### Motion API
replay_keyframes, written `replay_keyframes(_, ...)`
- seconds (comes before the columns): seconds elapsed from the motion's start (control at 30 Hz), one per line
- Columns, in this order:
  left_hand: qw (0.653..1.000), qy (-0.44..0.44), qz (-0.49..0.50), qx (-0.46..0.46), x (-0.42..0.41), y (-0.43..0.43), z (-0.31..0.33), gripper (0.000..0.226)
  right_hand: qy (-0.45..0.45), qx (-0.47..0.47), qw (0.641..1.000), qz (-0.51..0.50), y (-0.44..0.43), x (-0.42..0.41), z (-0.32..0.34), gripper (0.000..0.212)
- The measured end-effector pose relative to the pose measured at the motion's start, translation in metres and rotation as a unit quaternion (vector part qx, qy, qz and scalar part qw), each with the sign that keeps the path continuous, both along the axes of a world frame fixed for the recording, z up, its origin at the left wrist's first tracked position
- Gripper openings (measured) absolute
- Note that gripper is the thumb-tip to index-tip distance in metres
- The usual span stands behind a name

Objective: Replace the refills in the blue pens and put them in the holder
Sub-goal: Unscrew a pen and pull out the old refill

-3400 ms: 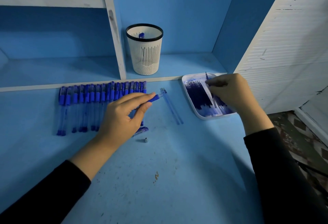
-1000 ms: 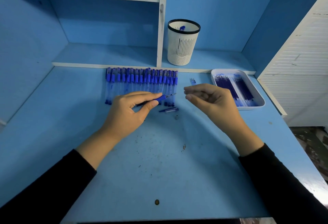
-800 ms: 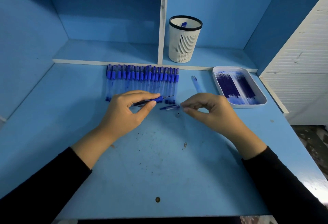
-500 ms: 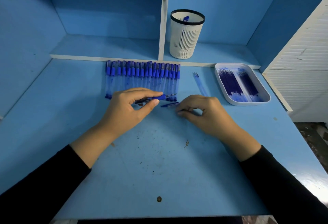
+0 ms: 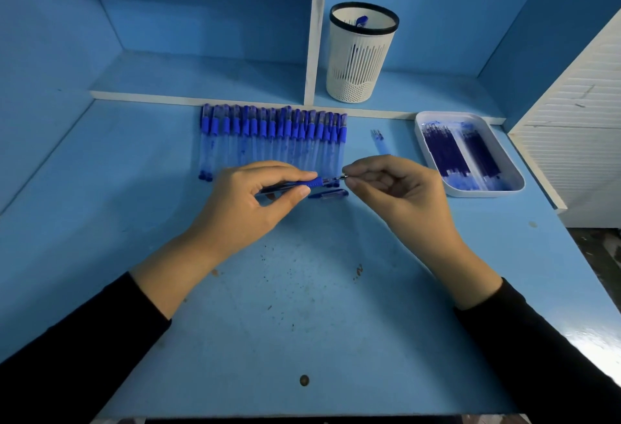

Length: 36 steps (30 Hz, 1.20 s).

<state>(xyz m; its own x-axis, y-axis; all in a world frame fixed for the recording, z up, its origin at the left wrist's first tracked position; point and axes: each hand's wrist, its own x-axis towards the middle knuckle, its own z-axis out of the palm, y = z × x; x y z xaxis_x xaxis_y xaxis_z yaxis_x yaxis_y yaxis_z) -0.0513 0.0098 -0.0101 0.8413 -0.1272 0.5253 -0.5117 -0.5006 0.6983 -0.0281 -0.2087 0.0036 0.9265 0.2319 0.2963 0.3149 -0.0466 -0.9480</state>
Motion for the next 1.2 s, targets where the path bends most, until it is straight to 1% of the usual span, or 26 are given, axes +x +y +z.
replay_keyframes(0.13, 1.000, -0.018, -0.013, 0.018, -0.0010, -0.0023, -0.0016, 0.020, -0.024, -0.043, 0.999, 0.021, 0.0022, -0.0019, -0.0050, 0.011)
replay_keyframes(0.3, 0.999, -0.034, -0.017, 0.027, -0.0012, -0.0019, -0.0009, 0.019, -0.050, -0.117, 0.992, 0.001, 0.0042, -0.0036, -0.0041, 0.003)
replay_keyframes(0.33, 0.999, -0.037, -0.018, 0.029, -0.0013, -0.0025, -0.0009, 0.018, -0.060, -0.136, 0.989, -0.011, 0.0053, -0.0042, -0.0047, 0.005)
replay_keyframes(0.43, 0.998, -0.042, -0.016, 0.032, -0.0012, -0.0043, -0.0011, 0.017, -0.113, -0.203, 0.972, -0.040, 0.0053, -0.0053, -0.0070, 0.022)
replay_keyframes(0.47, 0.998, -0.042, -0.015, 0.032, -0.0011, -0.0044, -0.0009, 0.017, -0.116, -0.196, 0.973, -0.034, 0.0046, -0.0054, -0.0065, 0.021)
replay_keyframes(0.53, 0.998, -0.042, -0.018, 0.031, -0.0011, -0.0042, -0.0003, 0.018, -0.095, -0.134, 0.986, 0.009, 0.0028, -0.0058, -0.0039, 0.013)
replay_keyframes(0.57, 0.998, -0.041, -0.019, 0.031, -0.0012, -0.0040, -0.0002, 0.019, -0.089, -0.108, 0.990, 0.029, 0.0020, -0.0055, -0.0033, 0.015)
replay_keyframes(0.6, 0.998, -0.041, -0.020, 0.032, -0.0012, -0.0038, -0.0001, 0.019, -0.094, -0.102, 0.990, 0.040, 0.0016, -0.0049, -0.0032, 0.015)
replay_keyframes(0.67, 0.999, -0.039, -0.017, 0.033, -0.0015, -0.0032, -0.0005, 0.019, -0.116, -0.131, 0.984, 0.028, 0.0017, -0.0034, -0.0049, 0.008)
replay_keyframes(0.73, 0.999, -0.038, -0.017, 0.033, -0.0015, -0.0030, -0.0002, 0.018, -0.120, -0.154, 0.981, 0.002, 0.0012, -0.0029, -0.0049, 0.002)
replay_keyframes(0.8, 0.998, -0.040, -0.019, 0.033, -0.0019, -0.0043, 0.0006, 0.018, -0.108, -0.144, 0.984, 0.002, -0.0013, -0.0030, -0.0035, 0.008)
replay_keyframes(0.9, 0.999, -0.039, -0.026, 0.026, -0.0023, -0.0051, 0.0017, 0.019, -0.103, -0.113, 0.987, 0.041, -0.0022, -0.0032, -0.0015, 0.015)
replay_keyframes(1.0, 0.999, -0.037, -0.023, 0.031, -0.0030, -0.0036, 0.0012, 0.018, -0.131, -0.143, 0.981, 0.032, -0.0013, -0.0024, -0.0019, 0.005)
replay_keyframes(1.1, 0.998, -0.040, -0.025, 0.035, -0.0030, -0.0045, 0.0014, 0.019, -0.138, -0.161, 0.977, 0.001, -0.0028, -0.0028, -0.0017, 0.012)
replay_keyframes(1.2, 0.999, -0.038, -0.029, 0.026, -0.0024, -0.0050, 0.0016, 0.018, -0.122, -0.137, 0.983, 0.027, -0.0015, -0.0036, -0.0013, 0.013)
